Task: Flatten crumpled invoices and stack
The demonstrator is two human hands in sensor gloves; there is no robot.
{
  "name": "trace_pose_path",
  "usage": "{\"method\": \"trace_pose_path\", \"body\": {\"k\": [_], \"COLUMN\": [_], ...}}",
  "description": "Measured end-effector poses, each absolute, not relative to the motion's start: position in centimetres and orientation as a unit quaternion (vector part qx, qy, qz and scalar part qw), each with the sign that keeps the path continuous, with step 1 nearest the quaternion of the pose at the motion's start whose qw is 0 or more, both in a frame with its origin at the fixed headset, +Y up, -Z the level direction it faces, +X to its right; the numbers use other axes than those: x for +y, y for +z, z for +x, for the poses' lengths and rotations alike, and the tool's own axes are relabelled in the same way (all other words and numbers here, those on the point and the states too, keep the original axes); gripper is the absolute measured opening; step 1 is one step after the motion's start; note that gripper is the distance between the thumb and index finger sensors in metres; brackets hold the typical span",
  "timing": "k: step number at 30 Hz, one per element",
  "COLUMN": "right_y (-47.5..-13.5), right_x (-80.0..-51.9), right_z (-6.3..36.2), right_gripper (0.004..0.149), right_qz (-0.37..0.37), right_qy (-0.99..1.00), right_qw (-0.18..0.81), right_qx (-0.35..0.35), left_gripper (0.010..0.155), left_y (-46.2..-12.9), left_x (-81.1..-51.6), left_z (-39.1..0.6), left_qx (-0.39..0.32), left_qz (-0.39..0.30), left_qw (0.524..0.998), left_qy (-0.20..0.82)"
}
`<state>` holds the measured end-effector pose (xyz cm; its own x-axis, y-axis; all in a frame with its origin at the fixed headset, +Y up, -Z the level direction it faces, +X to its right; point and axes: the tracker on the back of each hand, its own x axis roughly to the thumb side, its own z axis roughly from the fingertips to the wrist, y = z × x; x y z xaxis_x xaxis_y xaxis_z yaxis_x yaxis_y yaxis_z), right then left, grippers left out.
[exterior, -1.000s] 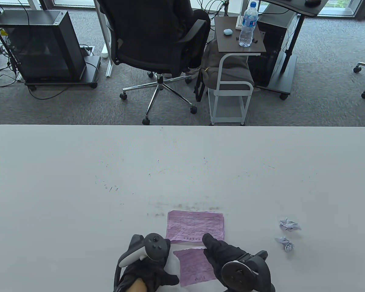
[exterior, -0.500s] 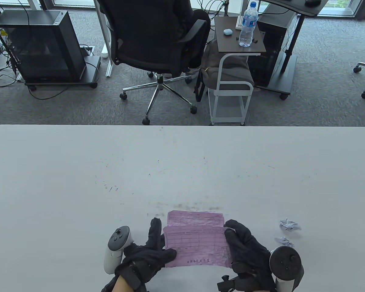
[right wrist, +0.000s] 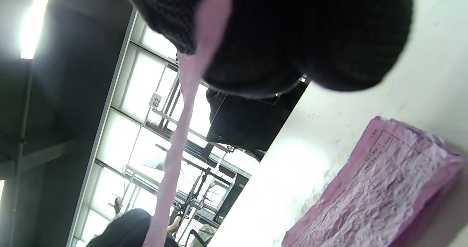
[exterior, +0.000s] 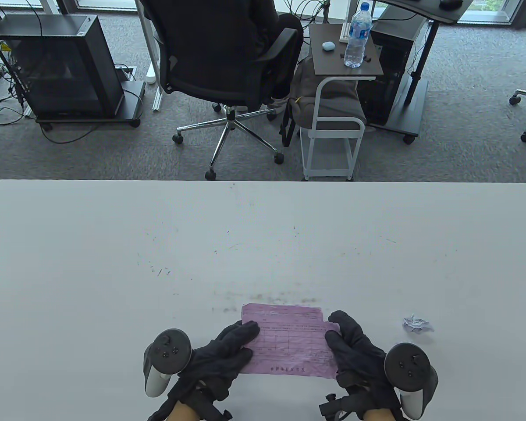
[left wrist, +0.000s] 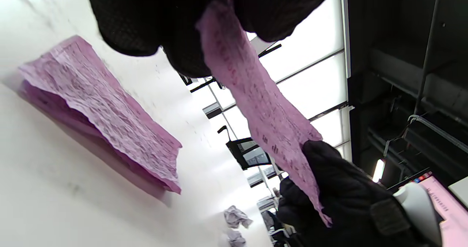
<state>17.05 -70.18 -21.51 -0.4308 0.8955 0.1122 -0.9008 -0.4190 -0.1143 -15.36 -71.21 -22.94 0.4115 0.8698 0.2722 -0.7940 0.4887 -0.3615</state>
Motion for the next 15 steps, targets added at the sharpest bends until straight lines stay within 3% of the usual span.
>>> {"method": "trace_pose_path", "body": {"k": [6, 15], "right_y": [-24.0, -29.0], "right_x": [-70.1, -72.1], "right_z": [16.3, 13.6], "right_gripper": [0.059, 0.059], "right_qz": [0.018, 0.026], "right_qy": [0.896, 0.962], "right_qw": [0.443, 0.270], "right_qx": [-0.022, -0.001], "left_gripper": [0.055, 0.058], "left_y": [-24.4, -28.4], "left_x": [-70.5, -73.3], "left_z": [-14.2, -13.0], "left_qx": [-0.196, -0.172], "left_qz": [-0.076, -0.102], "left_qw": [0.884, 0.922], "left_qy": [0.418, 0.333]}}
